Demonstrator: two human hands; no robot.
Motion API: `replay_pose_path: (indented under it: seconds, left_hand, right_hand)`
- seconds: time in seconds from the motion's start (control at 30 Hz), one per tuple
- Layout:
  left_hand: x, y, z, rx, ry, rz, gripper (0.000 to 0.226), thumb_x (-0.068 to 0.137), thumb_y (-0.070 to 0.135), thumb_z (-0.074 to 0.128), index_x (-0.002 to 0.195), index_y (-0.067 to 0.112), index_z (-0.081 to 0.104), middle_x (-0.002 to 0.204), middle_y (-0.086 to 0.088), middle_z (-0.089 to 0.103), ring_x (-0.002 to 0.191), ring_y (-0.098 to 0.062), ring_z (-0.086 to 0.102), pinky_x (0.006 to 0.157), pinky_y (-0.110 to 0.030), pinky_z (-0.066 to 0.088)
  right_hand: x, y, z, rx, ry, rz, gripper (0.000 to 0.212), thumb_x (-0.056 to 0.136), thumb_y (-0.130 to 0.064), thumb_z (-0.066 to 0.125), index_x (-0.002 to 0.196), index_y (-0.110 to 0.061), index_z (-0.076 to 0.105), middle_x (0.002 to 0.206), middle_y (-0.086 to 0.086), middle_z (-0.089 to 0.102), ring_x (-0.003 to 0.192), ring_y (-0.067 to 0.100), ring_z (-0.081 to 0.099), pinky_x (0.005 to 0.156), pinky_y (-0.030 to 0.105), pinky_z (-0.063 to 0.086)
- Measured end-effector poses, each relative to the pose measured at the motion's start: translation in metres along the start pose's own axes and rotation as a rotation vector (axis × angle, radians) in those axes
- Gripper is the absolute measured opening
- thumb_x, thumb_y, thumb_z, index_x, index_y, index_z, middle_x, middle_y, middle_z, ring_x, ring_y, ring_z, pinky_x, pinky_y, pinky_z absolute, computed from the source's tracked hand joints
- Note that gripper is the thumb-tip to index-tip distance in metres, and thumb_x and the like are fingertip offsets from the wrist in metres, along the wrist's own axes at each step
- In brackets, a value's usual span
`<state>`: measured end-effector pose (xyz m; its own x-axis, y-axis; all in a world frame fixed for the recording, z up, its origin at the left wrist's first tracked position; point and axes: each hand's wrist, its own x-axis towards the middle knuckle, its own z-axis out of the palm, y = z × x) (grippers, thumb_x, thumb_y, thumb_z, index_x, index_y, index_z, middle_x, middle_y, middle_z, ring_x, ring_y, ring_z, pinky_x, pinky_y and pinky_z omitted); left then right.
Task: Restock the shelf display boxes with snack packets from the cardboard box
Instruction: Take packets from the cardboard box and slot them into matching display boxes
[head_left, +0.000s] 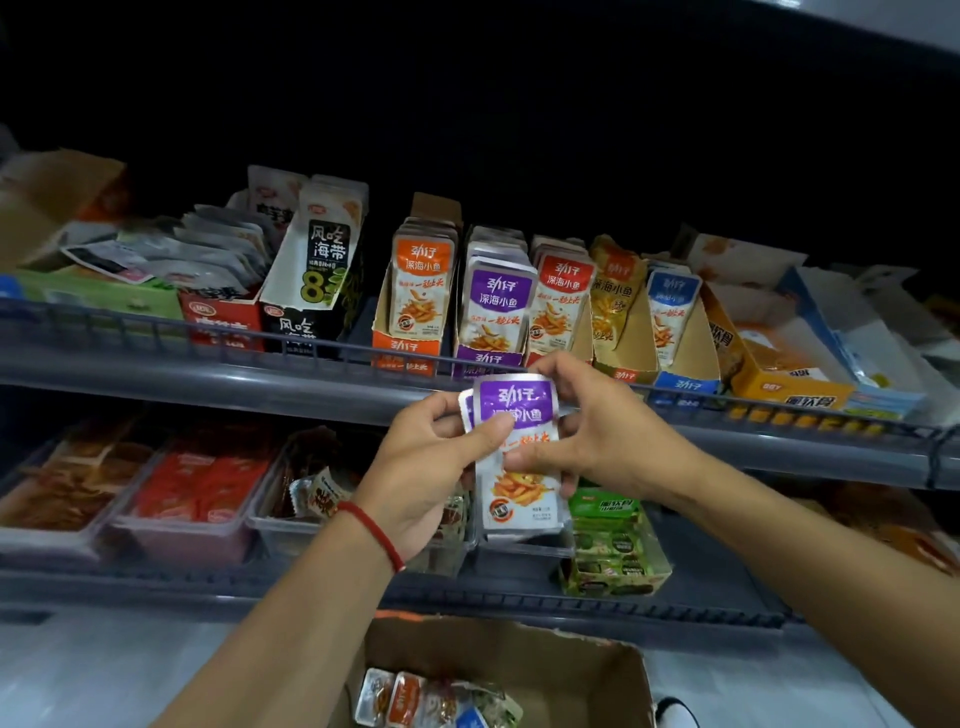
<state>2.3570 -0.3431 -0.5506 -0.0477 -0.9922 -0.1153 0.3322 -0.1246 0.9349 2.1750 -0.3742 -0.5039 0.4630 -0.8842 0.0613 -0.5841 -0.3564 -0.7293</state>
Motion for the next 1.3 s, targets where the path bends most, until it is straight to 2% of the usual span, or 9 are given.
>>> replay_pose_path:
  seconds: [0.07,0.17,0.3,0.43,0.57,0.73,0.93,1.1,1.3]
  left_hand:
    - [-0.001,0.003,-0.001,-0.040,-0.057,-0.004,0.039,0.090,0.005,0.068,0.127,0.009,0.058,0.111,-0.011,0.075,0.104,-0.027,0.073,0.094,-0.051,0.057]
    - [-0.004,0.007,-0.004,-0.028,-0.146,0.005,0.051,0.095,-0.003,0.058,0.138,0.025,0.053,0.120,-0.011,0.072,0.114,-0.029,0.068,0.099,-0.055,0.053]
    - [-0.006,0.004,-0.009,0.187,-0.262,-0.006,0.083,0.095,-0.010,0.055,0.144,0.053,0.035,0.119,-0.008,0.072,0.106,-0.029,0.072,0.085,-0.053,0.060]
    - [-0.007,-0.001,-0.008,0.302,-0.199,0.058,0.076,0.095,-0.011,0.056,0.150,0.036,0.034,0.113,-0.008,0.072,0.097,-0.023,0.075,0.072,-0.043,0.064]
    - [-0.004,-0.001,-0.012,0.428,-0.144,0.117,0.065,0.095,-0.008,0.057,0.145,0.030,0.039,0.114,-0.001,0.071,0.092,-0.023,0.075,0.076,-0.048,0.063]
    - [-0.002,0.001,-0.013,0.374,-0.069,0.108,0.058,0.092,-0.006,0.063,0.136,0.026,0.044,0.114,-0.002,0.070,0.095,-0.019,0.074,0.074,-0.039,0.063]
    - [0.010,0.004,-0.026,0.221,0.275,0.079,0.043,0.090,-0.006,0.061,0.119,0.025,0.054,0.112,0.000,0.066,0.098,-0.016,0.065,0.080,-0.037,0.061]
    - [0.011,0.003,-0.028,0.244,0.270,0.081,0.040,0.090,-0.005,0.061,0.115,0.025,0.056,0.110,0.001,0.066,0.097,-0.016,0.065,0.077,-0.036,0.061]
    - [0.010,0.004,-0.029,0.309,0.271,0.102,0.036,0.090,-0.001,0.062,0.108,0.030,0.058,0.106,0.003,0.067,0.093,-0.016,0.067,0.085,-0.044,0.061]
  right_hand:
    - [0.002,-0.003,0.001,0.042,0.052,0.017,0.058,0.073,-0.026,0.089,0.114,-0.021,0.047,0.108,0.000,0.072,0.078,0.019,0.076,0.057,0.045,0.062]
    - [0.004,-0.008,-0.001,0.076,0.091,0.015,0.063,0.073,-0.024,0.088,0.120,-0.020,0.046,0.113,0.000,0.069,0.091,0.017,0.075,0.059,0.043,0.063]
    - [0.006,-0.013,-0.003,0.089,0.076,0.034,0.064,0.074,-0.022,0.087,0.122,-0.019,0.044,0.111,0.001,0.068,0.090,0.015,0.075,0.062,0.042,0.064]
    - [0.011,-0.016,-0.009,0.074,0.011,0.087,0.055,0.077,-0.024,0.085,0.118,-0.021,0.048,0.111,0.000,0.070,0.092,0.013,0.074,0.065,0.040,0.064]
    - [0.018,-0.021,-0.023,-0.010,-0.017,0.053,0.045,0.082,-0.028,0.078,0.121,-0.024,0.056,0.115,-0.003,0.069,0.100,0.013,0.072,0.068,0.038,0.064]
    - [0.031,-0.034,-0.043,-0.130,-0.116,-0.020,0.036,0.085,-0.022,0.076,0.117,-0.019,0.060,0.114,-0.002,0.068,0.102,0.013,0.070,0.076,0.033,0.063]
    - [0.062,-0.055,-0.076,-0.332,0.212,-0.180,0.035,0.087,-0.022,0.074,0.116,-0.025,0.056,0.110,-0.009,0.063,0.097,0.006,0.066,0.073,0.024,0.061]
    - [0.086,-0.047,-0.081,-0.496,0.263,-0.218,0.043,0.085,-0.026,0.077,0.123,-0.021,0.056,0.113,-0.007,0.061,0.101,0.008,0.063,0.076,0.021,0.055]
    - [0.100,-0.036,-0.069,-0.634,0.312,-0.253,0.047,0.087,-0.030,0.076,0.128,-0.020,0.056,0.124,0.002,0.063,0.112,0.015,0.060,0.086,0.028,0.053]
